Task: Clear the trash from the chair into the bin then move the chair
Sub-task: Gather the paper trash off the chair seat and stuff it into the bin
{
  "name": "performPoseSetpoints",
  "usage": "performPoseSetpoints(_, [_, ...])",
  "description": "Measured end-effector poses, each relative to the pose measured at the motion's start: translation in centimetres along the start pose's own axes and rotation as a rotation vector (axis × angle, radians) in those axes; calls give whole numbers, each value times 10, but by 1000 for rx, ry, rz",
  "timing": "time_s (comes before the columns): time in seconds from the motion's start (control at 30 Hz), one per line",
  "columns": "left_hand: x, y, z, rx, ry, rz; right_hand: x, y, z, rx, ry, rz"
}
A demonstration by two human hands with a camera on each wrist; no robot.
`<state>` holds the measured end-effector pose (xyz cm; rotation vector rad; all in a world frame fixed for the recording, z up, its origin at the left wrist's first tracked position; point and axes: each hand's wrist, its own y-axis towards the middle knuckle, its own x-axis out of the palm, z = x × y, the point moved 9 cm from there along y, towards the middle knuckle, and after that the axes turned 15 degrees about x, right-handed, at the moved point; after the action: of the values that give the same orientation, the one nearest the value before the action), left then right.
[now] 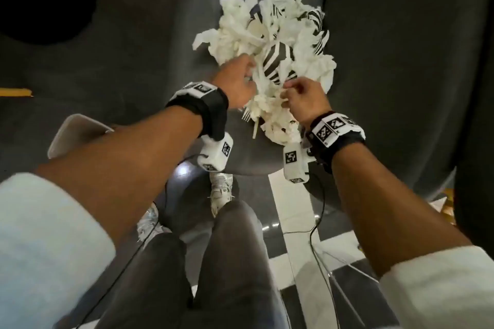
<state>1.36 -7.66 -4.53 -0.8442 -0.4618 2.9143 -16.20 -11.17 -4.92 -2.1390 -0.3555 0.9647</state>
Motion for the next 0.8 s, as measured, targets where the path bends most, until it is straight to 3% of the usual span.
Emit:
performPoseSetpoints(0.17, [25, 73, 17, -13, -8, 75, -41, 26, -27, -108, 2, 214])
performPoseSetpoints(0.33, [52, 85, -10, -61, -89, 56, -65, 38, -66, -270, -148, 422])
performPoseSetpoints(0.53, [7, 36, -64, -160, -517, 359, -31, 49, -69, -276, -450, 303])
performPoseSetpoints(0.67, [-42, 5, -106, -224, -648, 518, 8, 53, -63, -244, -676, 173])
performPoseSetpoints(0.8, [-62, -17, -134, -281, -728, 565, 59, 55, -56, -215, -917, 102])
